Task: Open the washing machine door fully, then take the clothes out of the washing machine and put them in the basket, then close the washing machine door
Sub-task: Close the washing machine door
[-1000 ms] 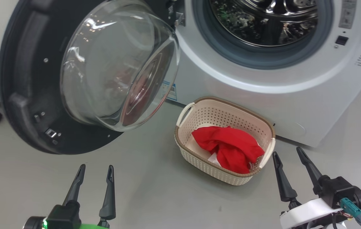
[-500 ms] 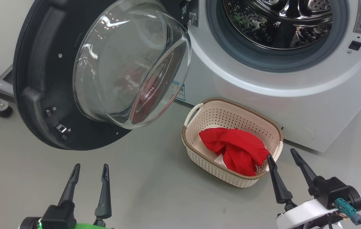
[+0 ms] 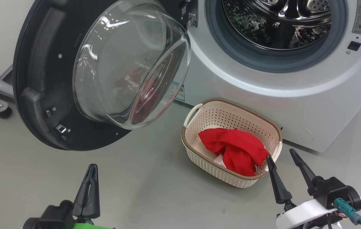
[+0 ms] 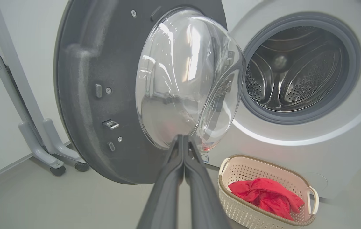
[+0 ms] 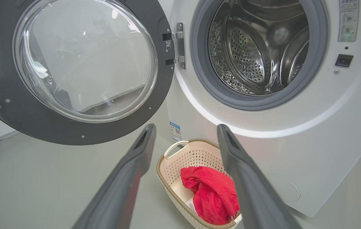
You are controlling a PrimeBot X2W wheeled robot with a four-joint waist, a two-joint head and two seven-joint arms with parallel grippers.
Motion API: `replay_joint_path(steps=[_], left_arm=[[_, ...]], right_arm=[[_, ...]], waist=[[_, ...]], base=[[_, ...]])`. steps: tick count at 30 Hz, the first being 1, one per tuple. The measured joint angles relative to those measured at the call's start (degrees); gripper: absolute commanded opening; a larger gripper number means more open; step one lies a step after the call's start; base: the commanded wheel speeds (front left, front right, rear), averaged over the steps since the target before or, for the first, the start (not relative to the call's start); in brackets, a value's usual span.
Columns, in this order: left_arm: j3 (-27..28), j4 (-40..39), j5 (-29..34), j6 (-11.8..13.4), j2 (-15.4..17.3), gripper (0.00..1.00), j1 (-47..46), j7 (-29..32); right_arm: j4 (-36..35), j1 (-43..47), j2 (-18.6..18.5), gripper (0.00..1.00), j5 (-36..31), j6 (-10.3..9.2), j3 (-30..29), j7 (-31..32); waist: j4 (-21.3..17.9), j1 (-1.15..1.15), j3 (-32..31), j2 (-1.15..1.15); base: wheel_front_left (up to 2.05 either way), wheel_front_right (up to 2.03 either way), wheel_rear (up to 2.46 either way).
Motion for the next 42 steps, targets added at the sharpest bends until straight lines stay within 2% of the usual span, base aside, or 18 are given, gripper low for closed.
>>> replay_joint_path(steps=[2,5,8,13,16,22,32,37,42], left_arm=[[-0.20,-0.77,-2.50,-0.55,-0.02,0.00,0.00,-0.19],[-0.35,-2.66,-8.60,-2.74,-0.10,0.00,-0.01,-0.81],[-0.33,-5.05,-17.98,-4.45,-0.10,0.00,-0.02,-1.21],[0.24,-10.54,-37.77,-7.01,-0.15,0.00,-0.15,-2.19],[1.10,-13.61,-46.11,-8.68,-0.16,0.00,-0.16,-3.13],[8.31,-16.78,-60.83,-11.33,-0.27,0.00,-1.63,-3.38],[22.57,-18.22,-67.74,-12.18,-0.40,0.00,-8.02,-3.64],[27.55,-14.88,-71.95,-12.18,3.42,0.00,-11.74,-3.42],[30.61,-8.95,-76.53,-11.47,8.18,0.00,-14.70,0.42]], right_arm=[[0.00,-0.01,0.00,1.00,0.00,0.00,0.00,0.00],[0.00,-0.02,-0.01,1.00,0.00,0.00,0.00,0.01],[-0.01,-0.02,-0.03,1.00,0.00,-0.01,0.01,0.33],[-0.05,-0.05,-0.09,1.00,-0.01,-0.02,0.02,0.54],[-0.12,-0.09,-0.19,1.00,-0.01,-0.03,0.03,0.77],[-0.68,-0.20,-0.37,1.00,-0.01,-0.05,-0.11,0.83],[-1.68,-0.23,-0.81,1.00,-0.09,-0.56,-0.43,1.09],[-1.77,-0.25,-0.96,1.00,-0.09,-0.56,-0.44,1.30],[-2.04,-0.34,-1.02,1.00,-0.09,-0.54,-0.13,1.75]], waist=[[-0.02,0.00,-0.02,0.00],[-0.06,0.00,-0.01,0.00],[-0.13,0.00,0.09,0.00],[-0.22,0.00,0.40,0.00],[-0.29,0.00,0.62,0.00],[-0.40,0.00,1.20,0.00],[0.00,0.00,2.52,0.00],[0.00,0.00,2.80,0.00],[-0.29,0.00,3.10,0.00]], base=[[0.00,0.00,0.00],[0.00,0.00,0.00],[0.00,0.00,0.00],[0.00,0.00,0.00],[0.00,0.00,0.00],[0.00,0.00,0.00],[0.00,0.00,0.00],[0.00,0.00,0.00],[0.00,0.00,0.00]])
